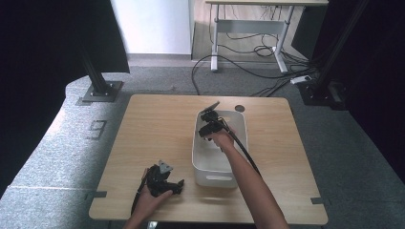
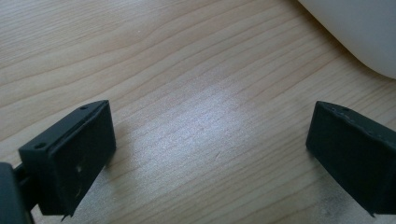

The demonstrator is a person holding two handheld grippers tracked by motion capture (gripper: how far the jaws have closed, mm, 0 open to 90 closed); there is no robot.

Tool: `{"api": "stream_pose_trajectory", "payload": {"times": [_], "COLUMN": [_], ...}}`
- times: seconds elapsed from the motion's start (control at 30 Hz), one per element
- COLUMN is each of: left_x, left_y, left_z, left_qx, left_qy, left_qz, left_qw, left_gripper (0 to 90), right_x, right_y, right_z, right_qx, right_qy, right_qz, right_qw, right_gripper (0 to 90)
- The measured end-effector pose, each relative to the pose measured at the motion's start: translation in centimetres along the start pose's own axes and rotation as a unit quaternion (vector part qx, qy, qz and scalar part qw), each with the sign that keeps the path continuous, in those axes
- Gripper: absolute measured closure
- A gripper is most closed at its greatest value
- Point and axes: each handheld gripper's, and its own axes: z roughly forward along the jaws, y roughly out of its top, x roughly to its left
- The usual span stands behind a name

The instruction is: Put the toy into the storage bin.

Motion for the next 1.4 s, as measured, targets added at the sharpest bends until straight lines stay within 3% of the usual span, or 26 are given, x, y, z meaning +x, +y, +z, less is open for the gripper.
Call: {"api": "stream_pose_trajectory", "payload": {"times": [0.4,0.63,0.87,1.07,1.23,1.4], "left_x": [0.0,0.0,0.0,0.0,0.0,0.0], "left_y": [0.0,0.0,0.0,0.0,0.0,0.1], "left_z": [0.0,0.1,0.1,0.1,0.1,0.1], "left_qx": [-0.001,-0.001,-0.001,-0.001,-0.001,-0.001], "left_qy": [-0.001,-0.002,-0.002,-0.002,-0.002,-0.002], "left_qz": [0.001,0.003,0.003,0.003,0.003,0.003], "left_qw": [1.0,1.0,1.0,1.0,1.0,1.0], "left_gripper": [1.2,1.2,1.3,1.2,1.3,1.3], "right_x": [0.0,0.3,0.4,0.5,0.3,0.4], "right_y": [-0.4,-0.4,-0.5,-0.4,-0.3,-0.2], "right_z": [1.4,1.9,2.1,1.9,1.6,0.6], "right_qx": [0.037,0.04,0.045,0.041,0.045,0.04], "right_qy": [-0.011,-0.007,-0.018,-0.012,-0.007,-0.012], "right_qz": [-0.007,-0.016,-0.023,-0.022,-0.016,-0.025], "right_qw": [0.9992,0.999,0.9986,0.9989,0.9988,0.9988], "right_gripper": [50.0,49.8,49.5,49.4,43.6,43.7]}}
